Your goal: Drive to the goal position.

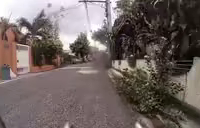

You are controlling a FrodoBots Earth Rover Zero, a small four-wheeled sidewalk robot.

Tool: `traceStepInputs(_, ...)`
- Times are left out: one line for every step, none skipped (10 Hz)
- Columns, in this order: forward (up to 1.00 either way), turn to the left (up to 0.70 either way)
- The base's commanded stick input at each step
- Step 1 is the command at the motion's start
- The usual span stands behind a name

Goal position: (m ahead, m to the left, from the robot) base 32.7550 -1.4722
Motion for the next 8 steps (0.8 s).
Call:
traceStepInputs(0.7,0.14)
traceStepInputs(0.7,0.14)
traceStepInputs(0.7,0.14)
traceStepInputs(0.7,0.14)
traceStepInputs(0.7,0.14)
traceStepInputs(0.7,0.14)
traceStepInputs(0.7,0.14)
traceStepInputs(0.7,0.14)
